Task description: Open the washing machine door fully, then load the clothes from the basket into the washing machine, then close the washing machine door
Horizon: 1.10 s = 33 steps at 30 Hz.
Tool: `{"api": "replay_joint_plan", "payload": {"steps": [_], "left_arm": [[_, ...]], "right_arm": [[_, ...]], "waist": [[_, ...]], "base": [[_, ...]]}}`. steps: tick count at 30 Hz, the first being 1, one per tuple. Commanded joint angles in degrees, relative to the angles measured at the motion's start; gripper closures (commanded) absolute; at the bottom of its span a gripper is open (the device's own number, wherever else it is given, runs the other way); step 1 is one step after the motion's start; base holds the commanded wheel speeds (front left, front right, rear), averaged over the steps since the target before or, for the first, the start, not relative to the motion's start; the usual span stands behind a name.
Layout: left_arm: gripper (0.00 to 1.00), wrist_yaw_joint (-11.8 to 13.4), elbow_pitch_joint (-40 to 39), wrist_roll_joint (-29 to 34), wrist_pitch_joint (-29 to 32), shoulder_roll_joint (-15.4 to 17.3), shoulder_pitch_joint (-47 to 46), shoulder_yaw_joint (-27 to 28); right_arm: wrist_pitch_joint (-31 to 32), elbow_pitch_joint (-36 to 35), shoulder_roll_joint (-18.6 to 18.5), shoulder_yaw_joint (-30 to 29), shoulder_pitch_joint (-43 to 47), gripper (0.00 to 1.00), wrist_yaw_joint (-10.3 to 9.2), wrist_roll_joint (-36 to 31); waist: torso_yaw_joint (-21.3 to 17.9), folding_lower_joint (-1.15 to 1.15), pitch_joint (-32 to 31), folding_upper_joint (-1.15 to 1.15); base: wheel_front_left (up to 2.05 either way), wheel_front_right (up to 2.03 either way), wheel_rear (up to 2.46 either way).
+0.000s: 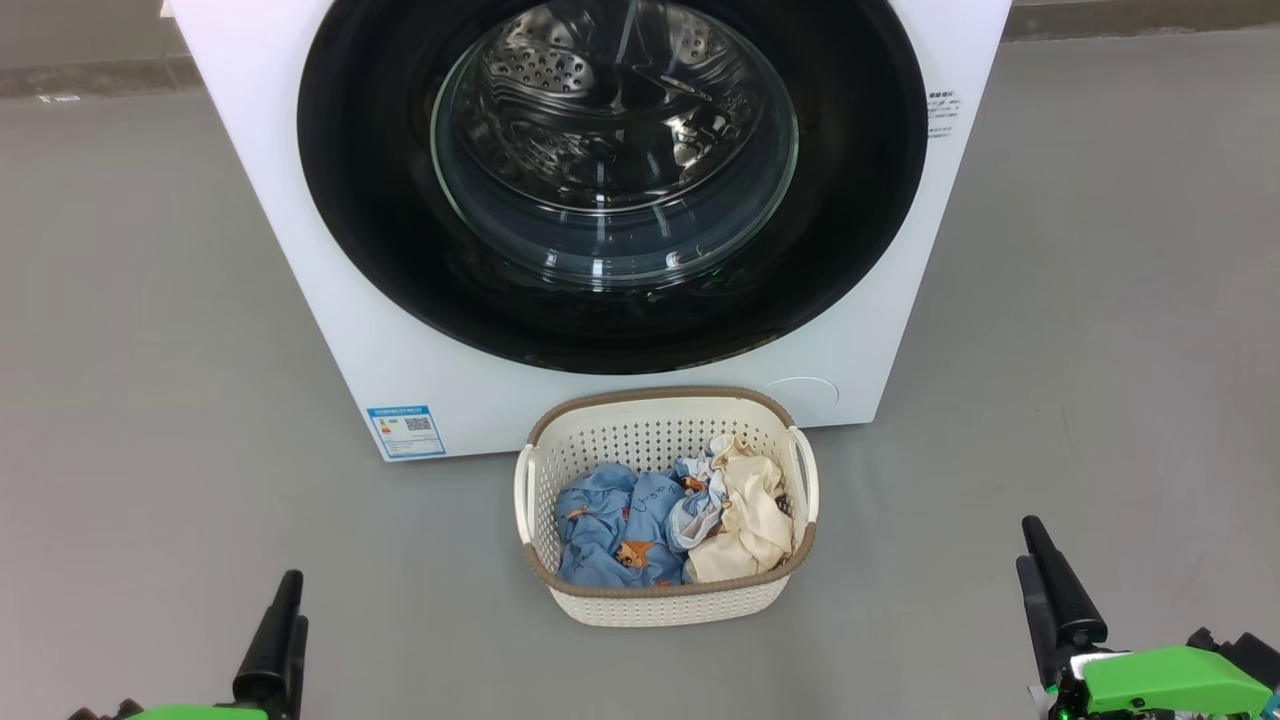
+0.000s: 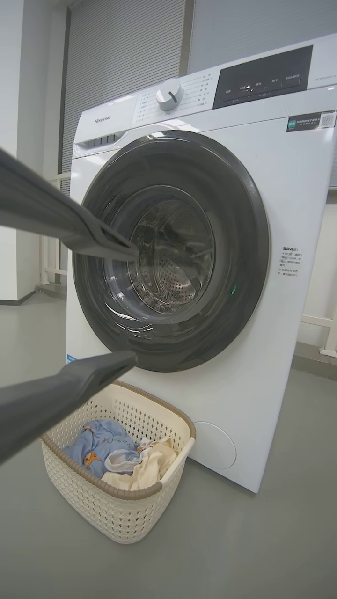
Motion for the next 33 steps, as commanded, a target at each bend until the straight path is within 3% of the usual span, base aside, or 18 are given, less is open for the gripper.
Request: {"api": "replay_joint_plan", "payload": {"steps": [1,33], "left_arm": [[0.00,-0.1,-2.0,1.2,-0.7,1.5,-2.5,0.1],[0.00,-0.1,-3.6,24.5,-6.0,5.9,-3.4,-3.4]], "right_arm": [[-0.7,-1.8,-0.7,0.7,-3.2,0.00,0.02,-1.7],[-5.9,-2.9,-2.6,5.4,-5.8,0.00,0.04,-26.7]], "waist": [[0.0,-0.01,0.0,0.00],[0.1,-0.01,-0.2,0.00]], "base": [[0.00,0.00,0.00],[0.00,0.00,0.00]]}}
